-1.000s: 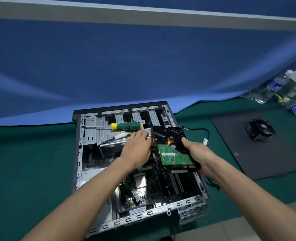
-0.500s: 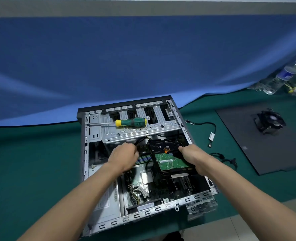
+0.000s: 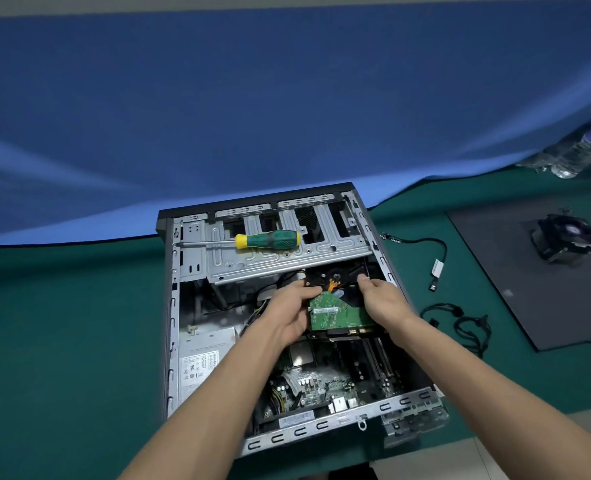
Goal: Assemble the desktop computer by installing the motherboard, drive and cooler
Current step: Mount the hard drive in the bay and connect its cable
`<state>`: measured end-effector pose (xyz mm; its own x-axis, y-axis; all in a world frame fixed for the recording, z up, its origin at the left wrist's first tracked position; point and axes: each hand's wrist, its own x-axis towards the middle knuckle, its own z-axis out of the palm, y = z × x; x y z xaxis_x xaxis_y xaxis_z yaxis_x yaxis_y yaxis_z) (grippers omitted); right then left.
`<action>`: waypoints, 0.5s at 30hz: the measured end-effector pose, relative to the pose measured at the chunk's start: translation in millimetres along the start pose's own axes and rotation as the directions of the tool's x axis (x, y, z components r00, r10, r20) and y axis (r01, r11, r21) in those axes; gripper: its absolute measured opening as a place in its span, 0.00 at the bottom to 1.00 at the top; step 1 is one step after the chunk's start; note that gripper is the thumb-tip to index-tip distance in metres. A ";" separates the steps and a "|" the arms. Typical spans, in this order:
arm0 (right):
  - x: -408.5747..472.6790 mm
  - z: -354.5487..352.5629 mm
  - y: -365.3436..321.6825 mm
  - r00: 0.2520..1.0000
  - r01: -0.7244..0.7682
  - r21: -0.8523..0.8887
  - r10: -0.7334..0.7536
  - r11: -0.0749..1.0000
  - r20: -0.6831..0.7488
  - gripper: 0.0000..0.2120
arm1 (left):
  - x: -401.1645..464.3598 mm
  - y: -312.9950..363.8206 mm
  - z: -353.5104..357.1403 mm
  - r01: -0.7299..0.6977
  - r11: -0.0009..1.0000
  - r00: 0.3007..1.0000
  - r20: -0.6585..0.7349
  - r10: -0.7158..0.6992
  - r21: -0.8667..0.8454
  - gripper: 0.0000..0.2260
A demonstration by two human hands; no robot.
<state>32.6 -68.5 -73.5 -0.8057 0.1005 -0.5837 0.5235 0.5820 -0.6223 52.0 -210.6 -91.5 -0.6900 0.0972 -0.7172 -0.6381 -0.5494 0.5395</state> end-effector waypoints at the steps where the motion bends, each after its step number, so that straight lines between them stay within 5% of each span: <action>1: 1.1 -2.2 -0.9 0.999 0.021 -0.094 -0.018 0.995 0.034 0.24 | 3.6 -2.9 -0.9 -0.018 0.999 0.999 -0.028 0.017 -0.038 0.08; 6: -1.7 -10.6 -6.7 0.985 0.172 -0.490 -0.157 0.855 0.073 0.28 | 17.1 -9.6 0.2 -0.059 0.990 0.997 -0.063 0.051 -0.131 0.16; 15: -23.8 -28.0 -8.7 0.894 0.418 -0.777 -0.366 0.471 0.260 0.36 | 25.3 -8.9 7.6 -0.021 0.989 0.999 -0.039 0.015 -0.143 0.04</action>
<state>39.5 -53.4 -39.6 -0.8397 -0.3326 -0.4294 -0.3060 0.9429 -0.1319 37.6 -196.9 -111.2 -0.6859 0.0564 -0.7255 -0.5681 -0.6646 0.4854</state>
